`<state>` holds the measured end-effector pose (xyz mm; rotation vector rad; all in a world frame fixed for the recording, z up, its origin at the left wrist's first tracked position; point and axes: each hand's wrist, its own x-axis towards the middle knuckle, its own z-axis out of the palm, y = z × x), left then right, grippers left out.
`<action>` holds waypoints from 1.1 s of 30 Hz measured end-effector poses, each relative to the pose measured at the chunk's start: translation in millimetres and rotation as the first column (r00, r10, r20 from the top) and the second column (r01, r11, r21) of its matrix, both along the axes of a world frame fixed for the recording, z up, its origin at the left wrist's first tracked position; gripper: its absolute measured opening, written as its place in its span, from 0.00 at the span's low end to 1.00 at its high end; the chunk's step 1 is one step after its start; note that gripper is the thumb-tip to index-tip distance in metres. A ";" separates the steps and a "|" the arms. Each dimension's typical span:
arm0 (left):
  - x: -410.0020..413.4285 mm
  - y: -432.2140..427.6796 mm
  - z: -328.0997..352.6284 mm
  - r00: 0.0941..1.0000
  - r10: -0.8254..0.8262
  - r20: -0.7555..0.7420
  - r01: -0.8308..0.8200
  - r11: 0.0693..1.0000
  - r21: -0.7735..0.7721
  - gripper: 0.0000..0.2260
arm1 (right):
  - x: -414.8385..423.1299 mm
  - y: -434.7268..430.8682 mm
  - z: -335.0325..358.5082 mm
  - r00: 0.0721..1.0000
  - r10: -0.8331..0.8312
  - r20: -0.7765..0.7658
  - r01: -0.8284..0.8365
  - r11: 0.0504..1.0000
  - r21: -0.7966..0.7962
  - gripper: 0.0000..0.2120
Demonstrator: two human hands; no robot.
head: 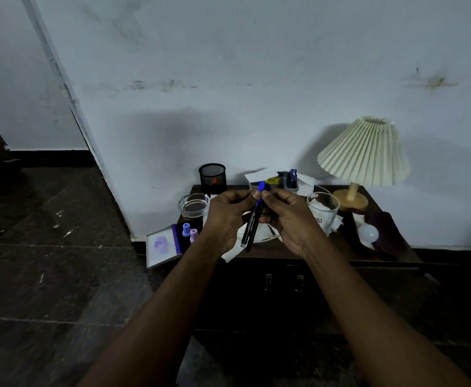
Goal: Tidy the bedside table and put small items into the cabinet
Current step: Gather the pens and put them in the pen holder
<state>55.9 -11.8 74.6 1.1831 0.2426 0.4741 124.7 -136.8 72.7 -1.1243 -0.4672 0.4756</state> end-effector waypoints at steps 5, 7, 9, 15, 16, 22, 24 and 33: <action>6.5 2.3 -6.9 1.000 0.011 -0.008 -0.010 0.997 0.079 0.08 | 5.3 -2.2 1.9 0.999 -0.020 -0.030 0.020 1.000 -0.003 0.08; 8.7 2.1 -8.8 0.997 0.023 -0.067 -0.018 0.997 0.078 0.12 | 5.8 -1.8 1.4 0.998 -0.044 -0.047 0.044 0.999 -0.016 0.10; 9.4 4.8 -10.5 0.980 -0.059 -0.189 0.092 0.981 0.169 0.19 | 8.4 -2.4 1.3 0.996 -0.079 -0.043 0.078 0.997 -0.020 0.09; 5.8 10.8 -18.8 0.875 -0.357 -0.327 0.454 0.839 0.300 0.14 | 13.9 -12.6 11.3 0.990 -0.074 0.119 0.091 0.986 -0.143 0.09; 6.5 11.4 -18.4 0.890 -0.342 -0.301 0.426 0.859 0.284 0.12 | 17.5 -18.0 17.8 0.969 -0.126 0.213 0.166 0.970 -0.180 0.07; 15.0 21.2 -9.5 0.977 -0.169 -0.128 0.167 0.986 -0.027 0.11 | 60.9 -84.2 21.9 0.501 -0.245 0.830 0.795 0.509 -0.330 0.31; 15.7 26.5 -8.3 0.984 -0.133 -0.122 0.123 0.989 -0.082 0.11 | 63.0 -93.8 1.2 0.653 -0.109 0.750 0.684 0.511 -0.521 0.45; 17.1 19.2 -13.3 0.978 -0.147 -0.147 0.132 0.985 -0.108 0.12 | 77.3 -103.4 -12.5 0.726 -0.214 0.654 0.604 0.653 -0.456 0.53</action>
